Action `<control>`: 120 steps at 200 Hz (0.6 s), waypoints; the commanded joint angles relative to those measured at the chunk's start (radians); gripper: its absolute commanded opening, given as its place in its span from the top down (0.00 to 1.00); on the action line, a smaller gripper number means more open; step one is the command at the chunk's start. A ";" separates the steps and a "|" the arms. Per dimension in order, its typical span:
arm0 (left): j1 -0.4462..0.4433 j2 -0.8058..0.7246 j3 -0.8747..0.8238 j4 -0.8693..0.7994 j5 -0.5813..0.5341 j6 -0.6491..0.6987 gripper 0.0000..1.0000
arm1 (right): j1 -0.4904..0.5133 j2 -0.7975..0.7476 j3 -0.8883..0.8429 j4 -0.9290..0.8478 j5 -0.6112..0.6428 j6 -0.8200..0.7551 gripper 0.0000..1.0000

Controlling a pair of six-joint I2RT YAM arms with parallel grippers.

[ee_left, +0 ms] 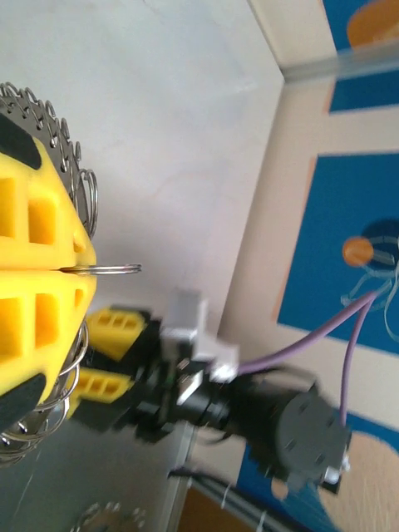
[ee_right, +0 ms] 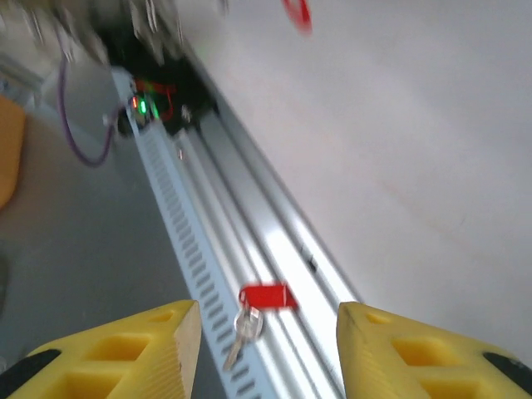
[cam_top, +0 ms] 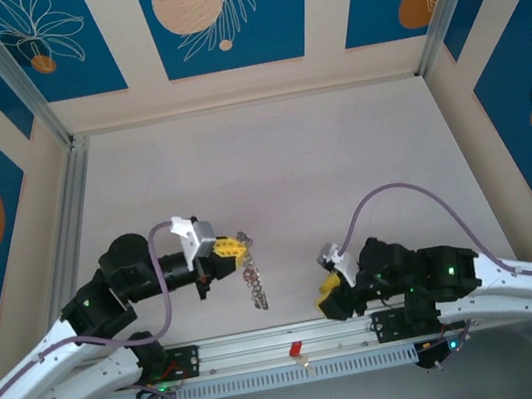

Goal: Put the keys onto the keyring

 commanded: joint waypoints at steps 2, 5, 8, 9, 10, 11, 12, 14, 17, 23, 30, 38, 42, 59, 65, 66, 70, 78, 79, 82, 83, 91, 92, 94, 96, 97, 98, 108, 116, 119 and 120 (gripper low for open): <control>0.052 -0.004 -0.019 0.010 -0.056 -0.062 1.00 | 0.086 0.073 -0.045 0.023 0.049 0.156 0.52; 0.058 -0.004 -0.020 0.011 -0.057 -0.068 1.00 | 0.101 0.099 -0.049 0.034 0.057 0.160 0.52; 0.064 -0.003 -0.021 0.011 -0.061 -0.072 1.00 | 0.107 0.113 -0.051 0.040 0.060 0.161 0.52; 0.067 -0.003 -0.021 0.011 -0.063 -0.074 1.00 | 0.110 0.120 -0.051 0.043 0.062 0.161 0.52; 0.070 -0.003 -0.021 0.010 -0.064 -0.075 1.00 | 0.118 0.133 -0.052 0.048 0.064 0.161 0.52; 0.072 -0.002 -0.021 0.010 -0.065 -0.076 1.00 | 0.118 0.133 -0.052 0.048 0.064 0.161 0.52; 0.074 -0.002 -0.022 0.010 -0.066 -0.077 1.00 | 0.121 0.141 -0.052 0.051 0.065 0.161 0.52; 0.078 -0.002 -0.023 0.009 -0.068 -0.080 1.00 | 0.128 0.156 -0.053 0.058 0.066 0.160 0.52; 0.086 -0.002 -0.022 0.007 -0.071 -0.084 1.00 | 0.135 0.177 -0.051 0.067 0.068 0.158 0.52; 0.100 -0.004 -0.023 0.003 -0.075 -0.091 1.00 | 0.150 0.221 -0.046 0.079 0.074 0.156 0.52; 0.117 -0.007 -0.025 -0.004 -0.074 -0.099 1.00 | 0.159 0.276 -0.035 0.088 0.083 0.150 0.51; 0.136 -0.013 -0.027 -0.012 -0.071 -0.108 1.00 | 0.161 0.337 -0.020 0.102 0.081 0.135 0.51; 0.145 -0.016 -0.028 -0.016 -0.069 -0.113 1.00 | 0.162 0.366 -0.010 0.108 0.079 0.127 0.51; 0.178 -0.030 -0.030 -0.041 -0.069 -0.131 1.00 | 0.168 0.488 0.028 0.144 0.075 0.098 0.51; 0.185 -0.037 -0.032 -0.051 -0.074 -0.136 1.00 | 0.171 0.526 0.039 0.162 0.068 0.087 0.51; 0.187 -0.037 -0.032 -0.053 -0.075 -0.136 1.00 | 0.170 0.532 0.042 0.165 0.066 0.086 0.51; 0.191 -0.040 -0.032 -0.062 -0.079 -0.138 1.00 | 0.170 0.558 0.051 0.174 0.061 0.079 0.52; 0.202 -0.049 -0.032 -0.077 -0.085 -0.143 1.00 | 0.174 0.606 0.072 0.188 0.045 0.064 0.52; 0.203 -0.049 -0.032 -0.079 -0.086 -0.143 1.00 | 0.174 0.612 0.075 0.190 0.043 0.062 0.52; 0.207 -0.051 -0.032 -0.086 -0.087 -0.144 1.00 | 0.175 0.631 0.082 0.195 0.036 0.056 0.53; 0.207 -0.051 -0.032 -0.088 -0.088 -0.144 1.00 | 0.176 0.637 0.084 0.197 0.034 0.055 0.53; 0.217 -0.055 -0.030 -0.103 -0.090 -0.144 1.00 | 0.187 0.678 0.105 0.209 0.019 0.043 0.54; 0.218 -0.056 -0.030 -0.105 -0.089 -0.144 1.00 | 0.188 0.684 0.107 0.210 0.018 0.041 0.55; 0.220 -0.056 -0.030 -0.110 -0.089 -0.144 1.00 | 0.192 0.695 0.113 0.213 0.014 0.040 0.55; 0.222 -0.057 -0.030 -0.112 -0.090 -0.145 1.00 | 0.195 0.705 0.119 0.216 0.009 0.035 0.55; 0.224 -0.057 -0.030 -0.114 -0.090 -0.144 1.00 | 0.197 0.710 0.121 0.217 0.007 0.033 0.55; 0.225 -0.056 -0.029 -0.115 -0.090 -0.145 1.00 | 0.199 0.715 0.124 0.218 0.005 0.031 0.56; 0.234 -0.060 -0.030 -0.124 -0.087 -0.145 1.00 | 0.215 0.759 0.147 0.227 -0.015 0.015 0.59; 0.241 -0.062 -0.032 -0.125 -0.082 -0.146 1.00 | 0.225 0.788 0.161 0.232 -0.036 0.004 0.61; 0.244 -0.063 -0.032 -0.125 -0.081 -0.146 1.00 | 0.227 0.797 0.165 0.235 -0.045 0.001 0.62; 0.245 -0.064 -0.033 -0.125 -0.081 -0.146 1.00 | 0.229 0.800 0.166 0.236 -0.049 0.000 0.62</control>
